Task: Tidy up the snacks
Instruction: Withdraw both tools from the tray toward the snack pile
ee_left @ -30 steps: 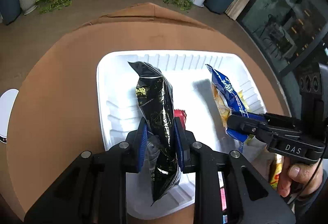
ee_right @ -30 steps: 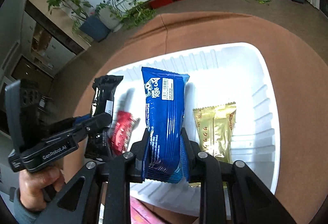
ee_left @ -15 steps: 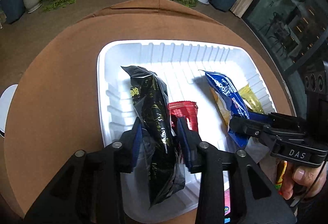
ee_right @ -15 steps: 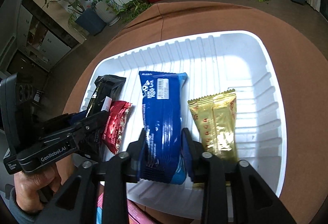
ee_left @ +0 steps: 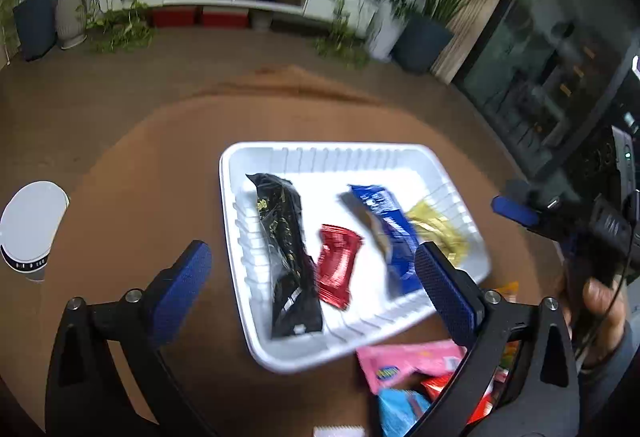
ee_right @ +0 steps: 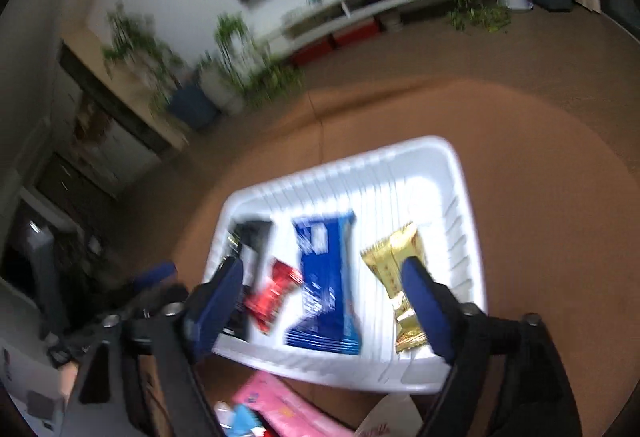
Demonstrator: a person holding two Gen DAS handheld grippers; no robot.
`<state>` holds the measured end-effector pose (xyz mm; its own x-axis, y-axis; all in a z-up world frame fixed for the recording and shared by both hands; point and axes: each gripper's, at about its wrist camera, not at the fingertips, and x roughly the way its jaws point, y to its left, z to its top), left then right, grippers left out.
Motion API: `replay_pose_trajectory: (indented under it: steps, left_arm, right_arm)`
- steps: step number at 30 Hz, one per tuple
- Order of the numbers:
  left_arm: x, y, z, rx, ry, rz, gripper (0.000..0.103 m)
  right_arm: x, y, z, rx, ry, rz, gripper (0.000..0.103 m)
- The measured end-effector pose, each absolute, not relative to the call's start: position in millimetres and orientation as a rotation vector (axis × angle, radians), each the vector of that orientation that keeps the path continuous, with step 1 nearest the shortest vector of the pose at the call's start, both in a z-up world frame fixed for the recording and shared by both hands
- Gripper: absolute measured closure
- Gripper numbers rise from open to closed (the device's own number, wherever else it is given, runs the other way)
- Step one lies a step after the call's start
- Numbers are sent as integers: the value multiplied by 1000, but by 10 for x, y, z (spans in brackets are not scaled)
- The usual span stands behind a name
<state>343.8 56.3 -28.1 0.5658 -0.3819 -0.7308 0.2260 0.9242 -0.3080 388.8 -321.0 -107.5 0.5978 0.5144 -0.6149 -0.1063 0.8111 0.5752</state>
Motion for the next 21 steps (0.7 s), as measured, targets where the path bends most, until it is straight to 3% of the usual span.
replay_pose_trajectory:
  steps: [2,8,21]
  left_arm:
    - [3231,621,-194,-203,844,-373,0]
    - [2544,812,-20,-245,764,-385,0]
    - [1197,1122,-426,-284,828,-204,0]
  right_arm:
    - [3719,-3370,-937,596,789,416,1]
    - [2975,-3795,-864,874,656,580,0]
    - [1639,-4287,-1377,932,725,371,0]
